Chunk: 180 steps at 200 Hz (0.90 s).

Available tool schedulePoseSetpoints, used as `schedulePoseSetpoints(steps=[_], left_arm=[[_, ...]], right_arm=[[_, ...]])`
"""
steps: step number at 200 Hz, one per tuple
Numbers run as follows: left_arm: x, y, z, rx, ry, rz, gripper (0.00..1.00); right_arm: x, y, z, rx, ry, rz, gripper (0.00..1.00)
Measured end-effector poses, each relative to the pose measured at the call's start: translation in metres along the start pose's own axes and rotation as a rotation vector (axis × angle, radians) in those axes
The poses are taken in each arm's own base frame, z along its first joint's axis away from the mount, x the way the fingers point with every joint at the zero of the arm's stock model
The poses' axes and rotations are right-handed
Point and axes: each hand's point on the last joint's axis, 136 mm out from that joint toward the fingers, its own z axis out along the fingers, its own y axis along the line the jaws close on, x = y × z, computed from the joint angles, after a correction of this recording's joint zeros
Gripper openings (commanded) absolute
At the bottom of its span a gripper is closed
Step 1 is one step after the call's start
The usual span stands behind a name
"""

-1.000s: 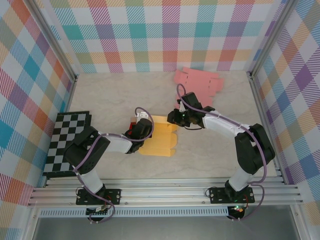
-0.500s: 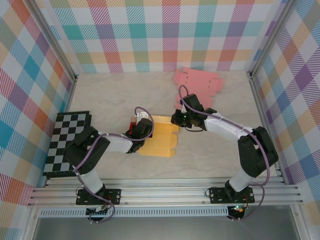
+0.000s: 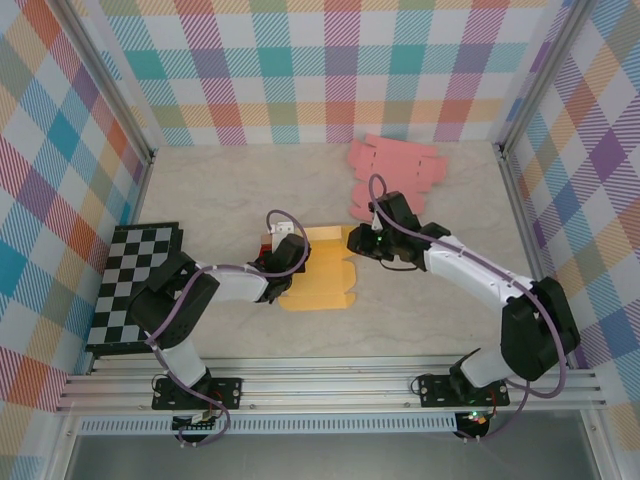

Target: Fold the paper box

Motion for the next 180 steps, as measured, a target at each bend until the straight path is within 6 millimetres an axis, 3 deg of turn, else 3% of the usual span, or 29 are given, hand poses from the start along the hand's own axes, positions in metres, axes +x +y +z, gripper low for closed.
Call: schedulePoseSetpoints(steps=[28,58,126,180], left_arm=[[0.0,0.001,0.0,-0.011,0.012,-0.02,0.0],[0.001,0.002,-0.002,-0.019,0.025,-0.029,0.0],[0.002,0.003,-0.004,-0.018,0.04,-0.028,0.0],[0.003,0.001,-0.004,-0.012,0.05,-0.027,0.0]], right_arm=[[0.006,-0.012,0.02,0.014,0.013,0.003,0.19],[-0.003,-0.017,0.041,0.027,-0.022,-0.021,0.18],[-0.045,-0.069,0.066,0.119,-0.119,-0.014,0.18],[-0.029,-0.093,0.104,0.154,-0.036,0.0,0.14]])
